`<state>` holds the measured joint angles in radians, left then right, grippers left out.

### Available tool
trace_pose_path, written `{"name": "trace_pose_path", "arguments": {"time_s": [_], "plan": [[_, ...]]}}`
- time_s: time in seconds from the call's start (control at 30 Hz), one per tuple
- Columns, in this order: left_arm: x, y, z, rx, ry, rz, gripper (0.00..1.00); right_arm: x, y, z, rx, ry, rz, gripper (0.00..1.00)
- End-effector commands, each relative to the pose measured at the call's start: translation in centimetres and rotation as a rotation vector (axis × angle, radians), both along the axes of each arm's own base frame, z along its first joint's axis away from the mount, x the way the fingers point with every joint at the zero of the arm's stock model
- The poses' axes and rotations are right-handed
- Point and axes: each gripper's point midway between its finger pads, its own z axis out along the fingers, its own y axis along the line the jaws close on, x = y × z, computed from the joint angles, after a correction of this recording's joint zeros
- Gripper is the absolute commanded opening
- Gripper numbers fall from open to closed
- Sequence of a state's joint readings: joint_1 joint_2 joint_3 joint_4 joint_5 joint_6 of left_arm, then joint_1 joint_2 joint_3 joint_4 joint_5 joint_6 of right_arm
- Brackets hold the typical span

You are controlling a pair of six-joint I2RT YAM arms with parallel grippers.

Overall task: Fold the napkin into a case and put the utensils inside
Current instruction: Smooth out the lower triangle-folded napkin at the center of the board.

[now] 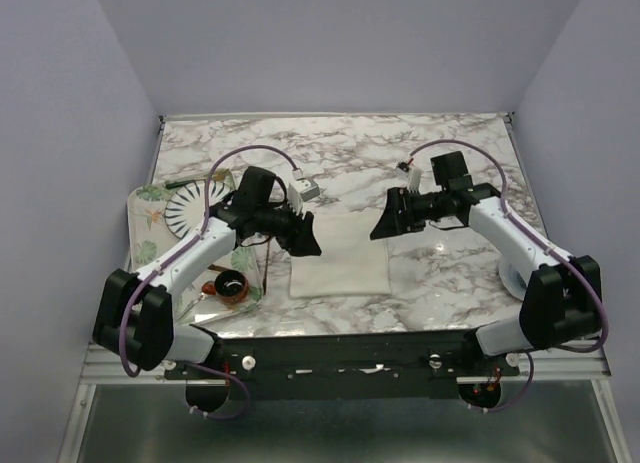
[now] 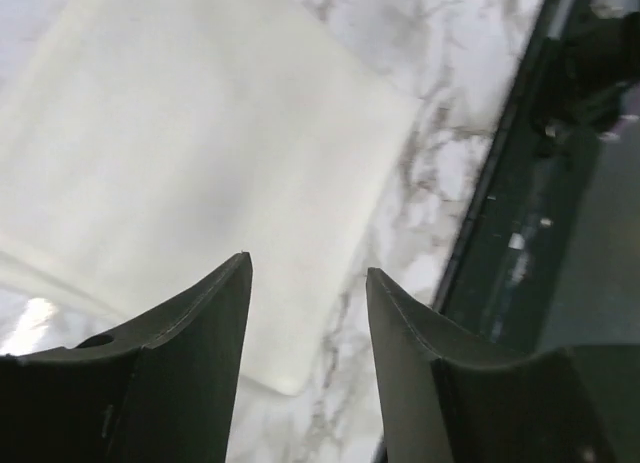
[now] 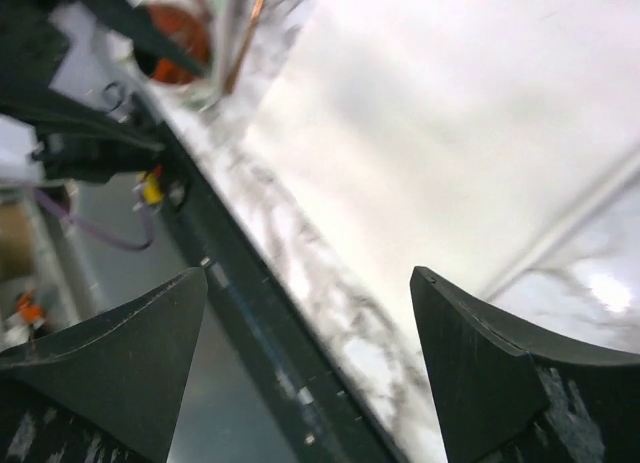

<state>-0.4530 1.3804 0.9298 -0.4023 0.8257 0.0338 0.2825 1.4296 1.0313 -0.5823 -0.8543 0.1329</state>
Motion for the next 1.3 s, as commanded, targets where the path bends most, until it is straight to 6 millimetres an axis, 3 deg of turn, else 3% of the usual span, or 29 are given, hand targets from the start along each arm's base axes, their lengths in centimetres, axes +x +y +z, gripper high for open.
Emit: {"name": "trace_pose_path", "arguments": {"time_s": [0.0, 0.07, 0.2, 0.23, 0.27, 0.4, 0.63, 0.77, 0.9, 1.0, 1.1, 1.17, 1.27], "plan": [[5.2, 2.7, -1.4, 0.194, -0.221, 0.139, 0.57, 4.6, -3.1, -3.3, -0.203, -0.025, -0.088, 0.89], [6.1, 2.4, -2.4, 0.231, -0.183, 0.122, 0.55, 5.7, -2.6, -3.0, -0.184, -0.029, -0.074, 0.81], [7.0, 1.7, -4.9, 0.295, -0.134, 0.063, 0.43, 7.3, -1.5, -4.7, -0.148, 0.019, -0.057, 0.63], [7.2, 1.6, -5.4, 0.305, -0.12, 0.059, 0.4, 7.5, -1.3, -6.3, -0.151, 0.078, -0.061, 0.59], [7.4, 1.4, -6.4, 0.323, -0.083, 0.046, 0.38, 7.5, -0.9, -6.5, -0.13, 0.103, -0.052, 0.53], [7.0, 0.8, -8.8, 0.357, -0.022, 0.0, 0.26, 7.5, -0.3, -9.0, -0.127, 0.175, -0.048, 0.47], [4.3, 1.6, -11.8, 0.428, 0.054, -0.076, 0.16, 3.9, -0.6, -12.3, -0.161, 0.304, -0.042, 0.45], [2.4, 2.6, -12.6, 0.46, 0.074, -0.115, 0.13, -0.1, -1.4, -14.0, -0.184, 0.401, -0.031, 0.45], [0.9, 2.9, -12.9, 0.468, 0.091, -0.147, 0.13, -2.8, -1.8, -14.3, -0.184, 0.44, -0.016, 0.45], [0.1, 2.9, -12.6, 0.46, 0.096, -0.17, 0.12, -3.5, -1.9, -13.2, -0.177, 0.411, 0.003, 0.48], [0.2, 2.4, -11.2, 0.427, 0.08, -0.165, 0.13, -3.0, -2.0, -10.7, -0.153, 0.345, 0.025, 0.52], [0.8, 2.0, -9.9, 0.403, 0.051, -0.152, 0.15, -1.4, -2.0, -8.2, -0.126, 0.262, 0.006, 0.56], [1.6, 1.7, -9.1, 0.379, 0.031, -0.132, 0.16, 1.3, -3.0, -6.5, -0.146, 0.17, -0.049, 0.59]]}}
